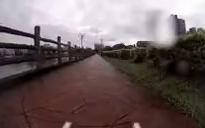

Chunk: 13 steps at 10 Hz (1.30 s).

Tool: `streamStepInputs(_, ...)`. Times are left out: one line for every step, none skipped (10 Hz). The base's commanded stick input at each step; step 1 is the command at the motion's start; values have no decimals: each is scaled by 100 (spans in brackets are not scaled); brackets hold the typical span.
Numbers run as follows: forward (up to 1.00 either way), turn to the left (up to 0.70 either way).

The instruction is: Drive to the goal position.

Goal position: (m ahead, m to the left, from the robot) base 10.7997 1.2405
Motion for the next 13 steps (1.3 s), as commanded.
streamStepInputs(50,0)
streamStepInputs(50,0)
streamStepInputs(50,9)
streamStepInputs(50,23)
streamStepInputs(50,36)
streamStepInputs(50,49)
streamStepInputs(50,40)
streamStepInputs(50,29)
streamStepInputs(50,18)
streamStepInputs(50,6)
streamStepInputs(50,0)
streamStepInputs(50,0)
streamStepInputs(50,0)
